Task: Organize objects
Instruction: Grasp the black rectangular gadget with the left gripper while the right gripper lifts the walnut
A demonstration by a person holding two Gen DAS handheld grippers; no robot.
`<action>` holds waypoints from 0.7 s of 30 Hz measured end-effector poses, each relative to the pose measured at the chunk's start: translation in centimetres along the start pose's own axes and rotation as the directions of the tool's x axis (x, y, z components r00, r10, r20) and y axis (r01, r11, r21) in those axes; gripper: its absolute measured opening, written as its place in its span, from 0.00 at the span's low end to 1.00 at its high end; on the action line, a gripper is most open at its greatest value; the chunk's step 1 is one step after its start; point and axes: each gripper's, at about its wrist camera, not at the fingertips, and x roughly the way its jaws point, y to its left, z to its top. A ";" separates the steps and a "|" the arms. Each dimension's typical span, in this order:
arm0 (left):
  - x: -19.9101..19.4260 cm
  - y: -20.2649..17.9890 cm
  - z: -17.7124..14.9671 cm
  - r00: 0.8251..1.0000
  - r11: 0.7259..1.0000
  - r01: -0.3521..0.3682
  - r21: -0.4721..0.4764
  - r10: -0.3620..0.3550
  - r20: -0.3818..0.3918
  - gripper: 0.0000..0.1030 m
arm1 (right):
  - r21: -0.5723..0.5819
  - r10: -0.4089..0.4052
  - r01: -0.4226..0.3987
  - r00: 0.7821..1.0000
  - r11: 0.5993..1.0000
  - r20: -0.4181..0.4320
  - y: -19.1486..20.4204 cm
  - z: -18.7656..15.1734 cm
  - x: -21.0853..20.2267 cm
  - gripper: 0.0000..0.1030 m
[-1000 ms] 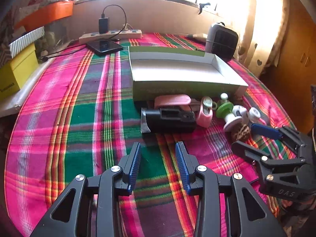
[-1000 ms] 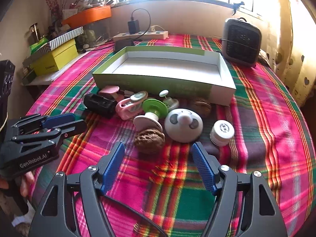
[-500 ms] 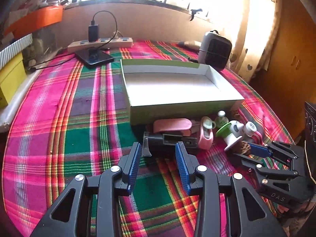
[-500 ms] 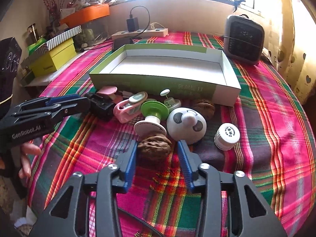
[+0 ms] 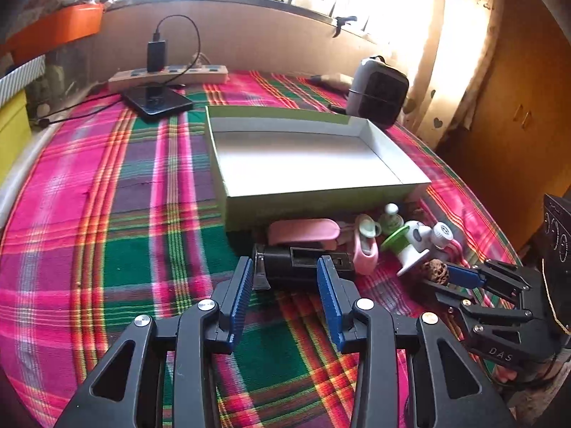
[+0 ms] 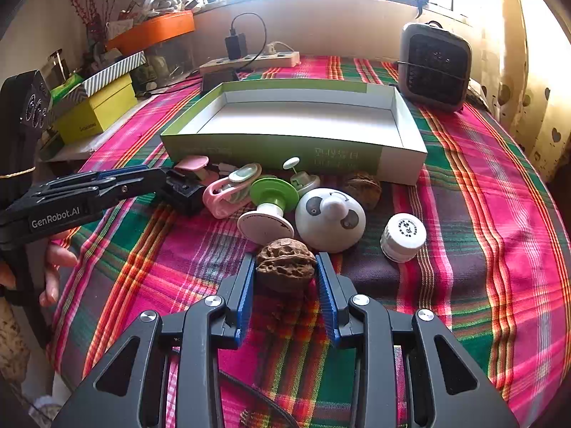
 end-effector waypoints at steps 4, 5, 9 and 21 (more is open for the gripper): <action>-0.2 -0.6 -0.4 1.000 1.000 0.027 0.011 -0.027 -0.008 0.34 | 0.004 0.001 -0.001 1.000 1.000 -0.001 -0.3 -0.1 -0.1 0.34; -0.2 -0.9 -0.5 0.999 0.999 0.036 0.012 -0.036 -0.014 0.34 | 0.005 0.001 -0.001 1.000 1.000 -0.001 -0.3 -0.1 -0.1 0.34; -0.5 -2.3 -1.4 0.996 0.996 0.082 0.042 -0.080 -0.038 0.34 | 0.004 0.002 -0.002 1.000 1.000 -0.001 -0.4 -0.1 -0.1 0.34; -1.3 -5.7 -2.8 0.991 0.983 0.120 0.138 -0.111 -0.070 0.34 | 0.016 -0.007 0.007 1.000 1.000 -0.001 -1.1 -0.7 -0.6 0.34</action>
